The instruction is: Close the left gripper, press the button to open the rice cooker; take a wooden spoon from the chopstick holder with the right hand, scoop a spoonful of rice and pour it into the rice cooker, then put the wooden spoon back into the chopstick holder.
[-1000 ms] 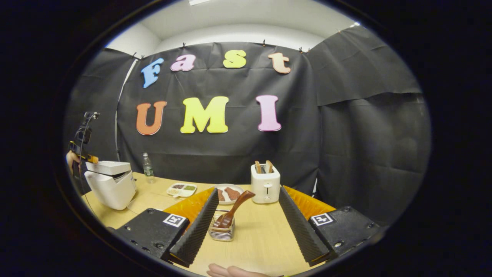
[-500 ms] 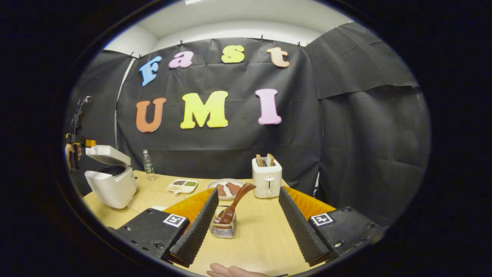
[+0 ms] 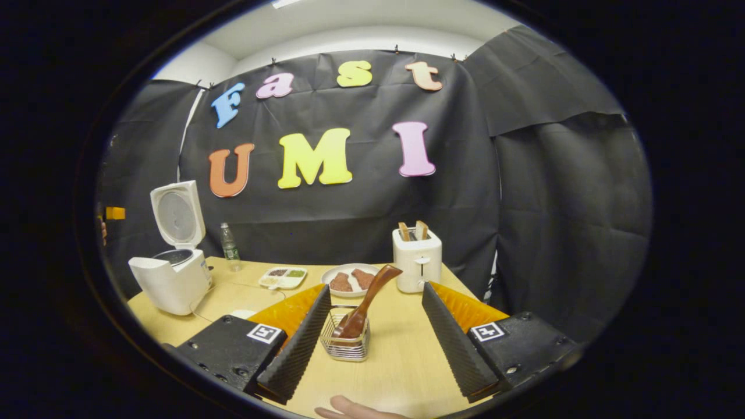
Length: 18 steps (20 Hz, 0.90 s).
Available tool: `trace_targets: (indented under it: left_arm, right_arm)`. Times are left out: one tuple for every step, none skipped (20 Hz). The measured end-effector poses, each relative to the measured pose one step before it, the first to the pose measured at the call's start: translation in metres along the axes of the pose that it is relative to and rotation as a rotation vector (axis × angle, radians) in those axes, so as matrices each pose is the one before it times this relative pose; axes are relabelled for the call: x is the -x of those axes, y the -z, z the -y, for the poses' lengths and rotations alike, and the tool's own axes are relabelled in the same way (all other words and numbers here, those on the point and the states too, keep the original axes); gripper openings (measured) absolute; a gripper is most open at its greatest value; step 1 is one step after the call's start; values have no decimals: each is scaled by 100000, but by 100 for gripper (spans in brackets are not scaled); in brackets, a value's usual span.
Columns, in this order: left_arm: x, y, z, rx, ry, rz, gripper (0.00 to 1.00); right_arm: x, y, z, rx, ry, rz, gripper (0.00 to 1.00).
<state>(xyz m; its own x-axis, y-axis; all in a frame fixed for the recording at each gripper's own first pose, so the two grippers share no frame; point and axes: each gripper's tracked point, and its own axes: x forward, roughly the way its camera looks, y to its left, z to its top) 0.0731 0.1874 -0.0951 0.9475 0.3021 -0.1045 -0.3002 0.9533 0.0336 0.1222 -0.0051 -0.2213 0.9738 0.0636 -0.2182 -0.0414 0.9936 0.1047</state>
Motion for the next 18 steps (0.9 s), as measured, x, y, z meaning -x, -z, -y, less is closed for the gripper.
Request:
trace_targets:
  left_arm:
    - [843,370,152,-909,271,928,95]
    - [849,224,196,-71,426,777,95]
    - [866,216,237,817,933,615,95]
    - [936,204,401,1192,1694,573,95]
    - [893,254,255,1396,1198,176,95]
    - [842,290,157,1331,948,-268,95]
    - [784,122,433,624,2165,-201,95]
    - [741,-36,527,587,1810,183,95]
    - [648,-208,35,1032,70,656,95]
    - [656,-264,153,331,135,1117,95]
    - [765,-147,374,-376,455,1214,95]
    - [499,-48,407,-1567,205,1493,95]
    - [483,-10,611,-2293,1135,1421,95]
    - [439,315,752,-2376,1644,614,95]
    - [366,646,802,-1759,1651,-1022,95]
    - [548,637,704,-1238,1150,-1310,95]
    - [430,204,338,-1363,777,-519,95]
    - [420,-113,312,-953,94,518,95]
  right_arm:
    - [-557,448,-108,-451,-205,-959,100]
    - [-569,347,-35,-1021,-204,-869,100]
    - [-728,365,-123,-1076,-618,-833,100]
    - [-701,352,-73,-1163,-415,-935,100]
    - [-671,449,6,-1168,-220,-928,100]
    - [-717,305,-227,-1232,-1246,-989,100]
    - [-815,308,-719,-795,-2398,-1450,100]
    - [-801,395,-701,-10,-2023,-1760,100]
    - [-709,93,4,-423,-81,-450,97]
    - [-981,90,-108,-123,134,-1043,98]
    - [-965,473,-116,224,411,-1750,97]
    - [-885,366,192,-460,1028,-2067,100]
    - [-668,286,289,-2625,1268,-1061,100]
    - [-579,183,322,-3313,1041,-779,100]
    - [-732,241,502,-2105,2001,-1889,100]
    - [-714,62,508,-1726,1251,-858,100]
    - [-593,81,370,-1828,1519,-673,95]
    - [-574,-73,3,-2157,-691,62,100]
